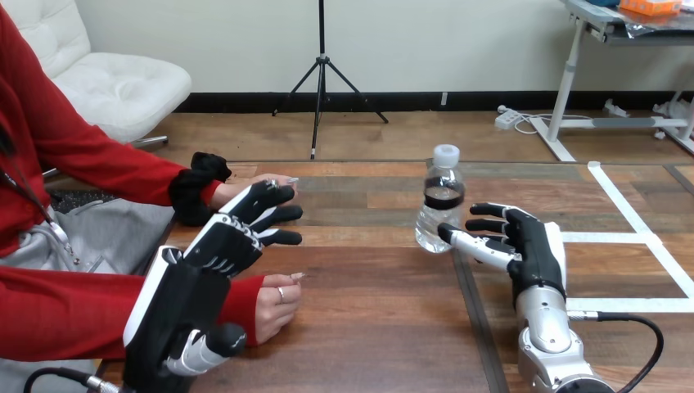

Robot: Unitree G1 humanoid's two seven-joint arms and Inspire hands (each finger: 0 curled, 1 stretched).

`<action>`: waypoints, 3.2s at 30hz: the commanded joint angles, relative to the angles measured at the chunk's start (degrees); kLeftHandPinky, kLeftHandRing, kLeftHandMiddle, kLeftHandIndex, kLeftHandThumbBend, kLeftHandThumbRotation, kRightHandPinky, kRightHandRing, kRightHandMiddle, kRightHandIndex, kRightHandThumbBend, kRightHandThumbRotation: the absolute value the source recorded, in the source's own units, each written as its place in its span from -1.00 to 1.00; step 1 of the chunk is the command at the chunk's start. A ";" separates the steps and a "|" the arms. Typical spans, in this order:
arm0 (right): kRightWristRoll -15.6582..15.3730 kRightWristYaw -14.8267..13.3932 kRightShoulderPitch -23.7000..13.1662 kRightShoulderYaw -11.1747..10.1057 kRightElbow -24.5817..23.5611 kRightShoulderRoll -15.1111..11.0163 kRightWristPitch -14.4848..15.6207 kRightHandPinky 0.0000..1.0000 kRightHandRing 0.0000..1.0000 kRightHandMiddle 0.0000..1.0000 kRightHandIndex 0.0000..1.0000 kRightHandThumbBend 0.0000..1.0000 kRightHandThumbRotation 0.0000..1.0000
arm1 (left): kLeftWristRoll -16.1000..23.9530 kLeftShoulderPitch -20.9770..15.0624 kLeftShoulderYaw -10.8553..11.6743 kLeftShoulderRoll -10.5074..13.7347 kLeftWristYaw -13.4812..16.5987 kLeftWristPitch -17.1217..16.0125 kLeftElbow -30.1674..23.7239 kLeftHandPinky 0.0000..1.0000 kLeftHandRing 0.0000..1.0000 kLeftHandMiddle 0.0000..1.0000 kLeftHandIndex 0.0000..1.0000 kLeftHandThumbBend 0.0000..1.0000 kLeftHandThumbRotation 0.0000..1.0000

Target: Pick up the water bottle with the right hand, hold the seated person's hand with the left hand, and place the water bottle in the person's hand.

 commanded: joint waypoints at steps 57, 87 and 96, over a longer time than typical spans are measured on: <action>-1.73 2.36 -4.54 3.20 -0.74 -2.73 2.48 0.88 0.92 0.88 1.00 1.00 -0.13 | 0.09 -4.57 3.25 -2.25 -2.24 -2.21 2.21 0.44 0.68 0.78 0.78 0.98 0.59; -2.92 3.78 -9.14 4.60 -0.30 -1.99 5.28 0.88 0.93 0.92 1.00 1.00 -0.11 | 0.38 -3.36 3.37 -3.98 -1.48 -2.14 1.43 0.43 0.66 0.74 0.75 0.99 0.54; -3.06 4.71 -10.35 4.88 -0.24 -1.89 5.83 0.91 0.96 0.94 1.00 1.00 -0.05 | -0.09 -3.13 3.26 -4.36 -1.87 -2.00 1.22 0.44 0.68 0.75 0.75 1.00 0.52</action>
